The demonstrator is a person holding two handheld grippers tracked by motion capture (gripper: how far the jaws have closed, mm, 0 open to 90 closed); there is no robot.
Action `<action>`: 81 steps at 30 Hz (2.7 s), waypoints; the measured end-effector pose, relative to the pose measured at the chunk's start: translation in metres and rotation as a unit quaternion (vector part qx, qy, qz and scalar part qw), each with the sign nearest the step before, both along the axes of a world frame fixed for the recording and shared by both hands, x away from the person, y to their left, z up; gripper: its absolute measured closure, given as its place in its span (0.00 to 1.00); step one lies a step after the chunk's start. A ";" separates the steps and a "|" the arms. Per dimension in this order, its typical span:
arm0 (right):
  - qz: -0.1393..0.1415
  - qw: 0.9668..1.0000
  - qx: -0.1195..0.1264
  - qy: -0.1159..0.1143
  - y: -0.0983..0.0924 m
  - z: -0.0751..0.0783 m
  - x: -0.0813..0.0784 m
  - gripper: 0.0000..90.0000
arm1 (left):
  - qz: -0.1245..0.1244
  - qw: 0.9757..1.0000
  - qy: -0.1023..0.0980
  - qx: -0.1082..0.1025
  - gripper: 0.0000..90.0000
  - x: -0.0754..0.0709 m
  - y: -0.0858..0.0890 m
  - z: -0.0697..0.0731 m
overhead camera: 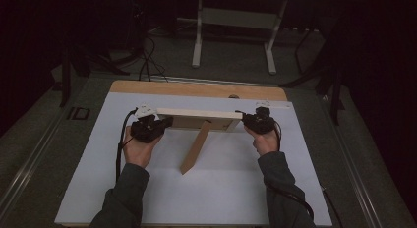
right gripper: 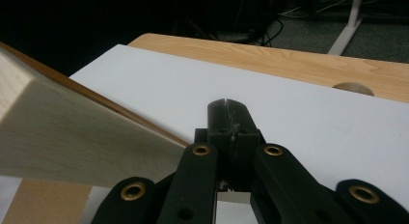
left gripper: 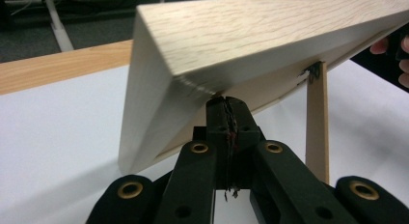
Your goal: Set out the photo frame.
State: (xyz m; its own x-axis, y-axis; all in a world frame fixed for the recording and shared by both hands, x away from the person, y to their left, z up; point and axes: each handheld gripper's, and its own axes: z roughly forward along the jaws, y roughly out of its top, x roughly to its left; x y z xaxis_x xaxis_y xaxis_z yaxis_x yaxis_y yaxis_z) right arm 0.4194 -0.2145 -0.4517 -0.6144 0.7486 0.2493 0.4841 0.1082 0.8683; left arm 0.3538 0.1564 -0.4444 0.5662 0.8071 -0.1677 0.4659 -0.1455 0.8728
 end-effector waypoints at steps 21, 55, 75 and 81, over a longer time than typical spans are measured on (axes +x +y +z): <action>0.007 1.000 0.000 -0.001 0.001 0.002 -0.002 1.00 | -0.010 1.000 -0.001 0.004 1.00 0.005 -0.015 0.005; 0.023 1.000 0.003 -0.004 0.006 0.006 -0.006 1.00 | -0.040 0.999 -0.007 0.011 1.00 0.010 -0.049 0.015; 0.038 0.999 0.000 -0.008 0.008 0.006 -0.011 1.00 | -0.046 0.999 -0.005 0.016 1.00 0.013 -0.057 0.016; 0.040 0.999 0.000 -0.008 0.009 0.006 -0.012 1.00 | -0.046 0.999 -0.004 0.017 1.00 0.014 -0.058 0.016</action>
State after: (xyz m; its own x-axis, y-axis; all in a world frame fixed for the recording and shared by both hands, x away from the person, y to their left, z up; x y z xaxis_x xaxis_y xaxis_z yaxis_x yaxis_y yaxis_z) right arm 0.4078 -0.2059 -0.4454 -0.6761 0.6971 0.2385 0.4595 0.1459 0.8761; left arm 0.3674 0.0987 -0.4284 0.6395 0.7565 -0.1367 0.4424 -0.2166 0.8703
